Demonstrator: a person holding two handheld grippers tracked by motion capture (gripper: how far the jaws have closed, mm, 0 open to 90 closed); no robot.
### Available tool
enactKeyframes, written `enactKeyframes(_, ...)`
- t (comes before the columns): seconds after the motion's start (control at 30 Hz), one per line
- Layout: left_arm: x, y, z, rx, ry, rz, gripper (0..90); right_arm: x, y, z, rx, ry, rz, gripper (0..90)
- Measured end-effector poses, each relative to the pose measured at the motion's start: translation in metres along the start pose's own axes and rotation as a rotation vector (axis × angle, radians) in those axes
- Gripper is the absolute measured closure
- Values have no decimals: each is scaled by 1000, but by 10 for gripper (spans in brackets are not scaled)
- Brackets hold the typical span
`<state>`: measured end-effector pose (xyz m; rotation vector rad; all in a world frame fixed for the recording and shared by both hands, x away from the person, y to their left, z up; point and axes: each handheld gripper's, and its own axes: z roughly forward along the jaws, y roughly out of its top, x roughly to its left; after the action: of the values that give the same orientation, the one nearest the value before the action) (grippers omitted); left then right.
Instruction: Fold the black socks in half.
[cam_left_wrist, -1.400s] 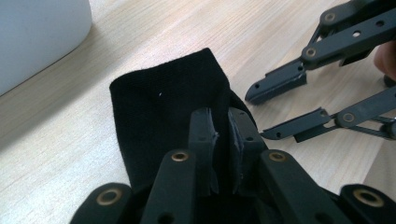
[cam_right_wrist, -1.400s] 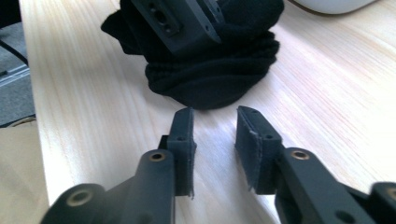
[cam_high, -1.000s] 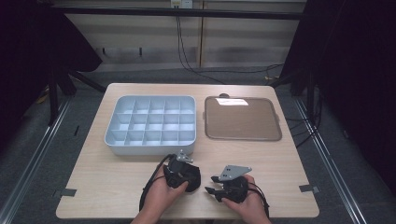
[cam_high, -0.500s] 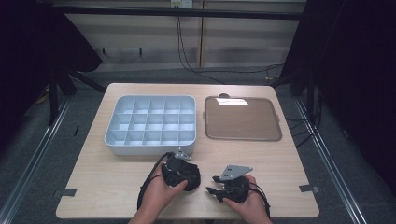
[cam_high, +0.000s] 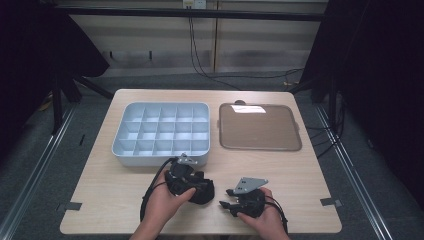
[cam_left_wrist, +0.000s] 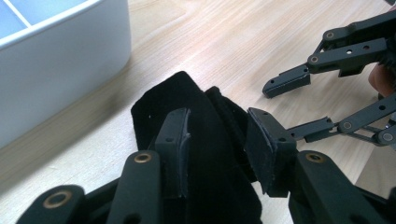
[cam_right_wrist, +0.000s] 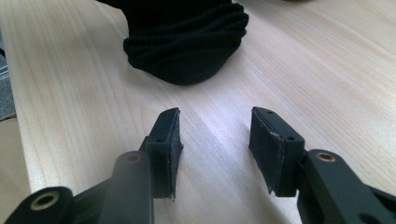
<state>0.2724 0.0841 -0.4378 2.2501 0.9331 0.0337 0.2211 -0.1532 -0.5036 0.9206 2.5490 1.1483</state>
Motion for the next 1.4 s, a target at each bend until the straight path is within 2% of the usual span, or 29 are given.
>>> enactKeyframes(0.13,3,-3,2,14,-15,-15,619,1,1,1,-1,2,-3,538)
enactKeyframes(0.17,3,-3,4,25,-18,-2,631,1,1,2,-1,2,-3,538)
enactKeyframes(0.4,-5,-5,16,26,-45,0,701,2,2,3,-2,0,-13,537)
enactKeyframes(0.47,-5,-6,20,44,-47,26,752,2,2,3,-3,-1,-14,538)
enactKeyframes(0.53,-6,-7,25,40,-49,14,785,2,2,4,-5,0,-18,538)
enactKeyframes(0.7,-9,-10,34,49,-42,40,806,3,2,4,-5,-1,-17,537)
enactKeyframes(0.73,-9,-10,34,66,-35,59,807,3,2,4,-5,-3,-19,537)
enactKeyframes(0.93,-12,-13,39,57,-27,59,825,3,2,5,-3,-5,-33,536)
enactKeyframes(1.0,-12,-14,41,41,-22,43,830,3,2,5,-4,-6,-31,536)
enactKeyframes(1.13,-13,-14,41,41,-19,41,832,3,2,4,0,-6,-29,534)
enactKeyframes(1.23,-15,-14,41,49,-11,68,831,3,2,3,-1,-5,-28,534)
enactKeyframes(1.4,-14,-12,38,59,-8,70,819,3,1,3,-3,-4,-25,531)
